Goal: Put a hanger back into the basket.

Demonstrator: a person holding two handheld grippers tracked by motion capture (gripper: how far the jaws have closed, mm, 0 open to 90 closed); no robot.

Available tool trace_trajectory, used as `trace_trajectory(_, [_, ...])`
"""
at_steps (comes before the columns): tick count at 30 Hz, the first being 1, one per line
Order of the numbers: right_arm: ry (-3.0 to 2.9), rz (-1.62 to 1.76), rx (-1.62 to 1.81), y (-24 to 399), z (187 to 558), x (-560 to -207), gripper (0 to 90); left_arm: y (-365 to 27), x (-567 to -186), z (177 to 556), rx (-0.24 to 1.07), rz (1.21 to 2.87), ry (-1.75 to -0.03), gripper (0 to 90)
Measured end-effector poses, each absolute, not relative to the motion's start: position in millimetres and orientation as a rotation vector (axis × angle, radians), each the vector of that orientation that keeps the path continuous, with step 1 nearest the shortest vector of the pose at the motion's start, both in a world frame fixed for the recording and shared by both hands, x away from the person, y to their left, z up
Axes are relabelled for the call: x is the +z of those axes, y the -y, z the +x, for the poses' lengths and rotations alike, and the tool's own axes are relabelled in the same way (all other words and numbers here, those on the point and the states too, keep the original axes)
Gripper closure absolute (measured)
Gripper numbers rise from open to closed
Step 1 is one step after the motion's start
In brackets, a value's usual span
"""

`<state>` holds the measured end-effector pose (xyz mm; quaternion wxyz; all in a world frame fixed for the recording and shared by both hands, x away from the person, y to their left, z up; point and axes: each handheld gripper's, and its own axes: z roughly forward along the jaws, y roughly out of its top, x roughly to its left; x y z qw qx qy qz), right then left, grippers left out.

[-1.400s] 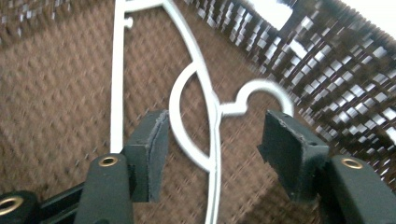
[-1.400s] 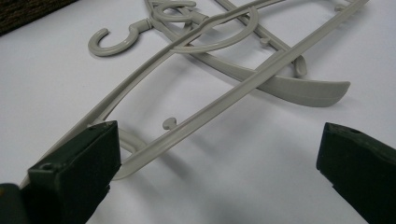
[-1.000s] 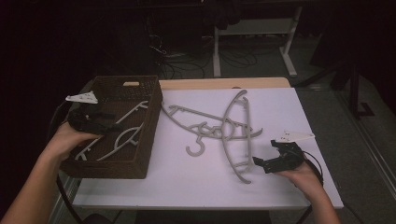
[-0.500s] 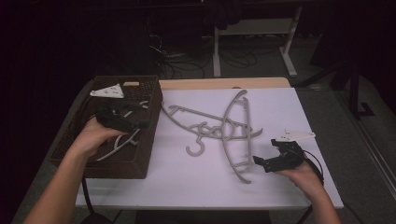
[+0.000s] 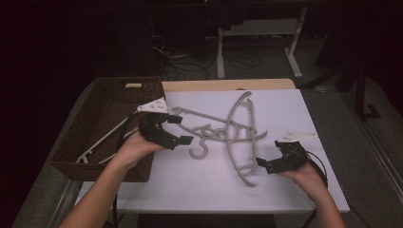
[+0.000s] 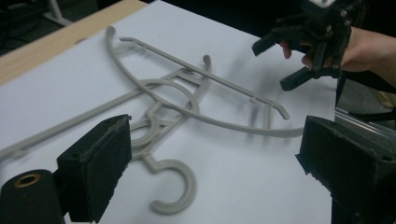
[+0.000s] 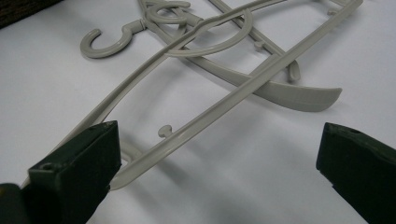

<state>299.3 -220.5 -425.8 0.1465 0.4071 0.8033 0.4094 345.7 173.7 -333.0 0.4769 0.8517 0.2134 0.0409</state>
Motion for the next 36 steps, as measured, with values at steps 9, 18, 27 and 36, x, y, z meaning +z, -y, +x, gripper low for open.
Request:
trace_trajectory(9, [-2.317,1.175,1.154,217.2,304.8,-423.4,0.0,-151.7,-381.9,341.0,0.047,2.116,-0.514,2.2])
trace_trajectory(18, [-2.313,1.221,1.092,210.4,324.8,-420.1,3.6,-145.7,-420.0,336.0,0.041,2.160,-0.513,0.0])
trace_trajectory(27, [-2.285,1.333,1.009,202.1,368.3,-410.8,14.1,-146.5,-431.3,332.0,0.061,2.165,-0.513,0.0])
trace_trajectory(36, [-2.304,1.434,0.902,187.7,406.0,-421.3,32.6,-144.1,-434.5,331.0,0.043,2.184,-0.505,0.0])
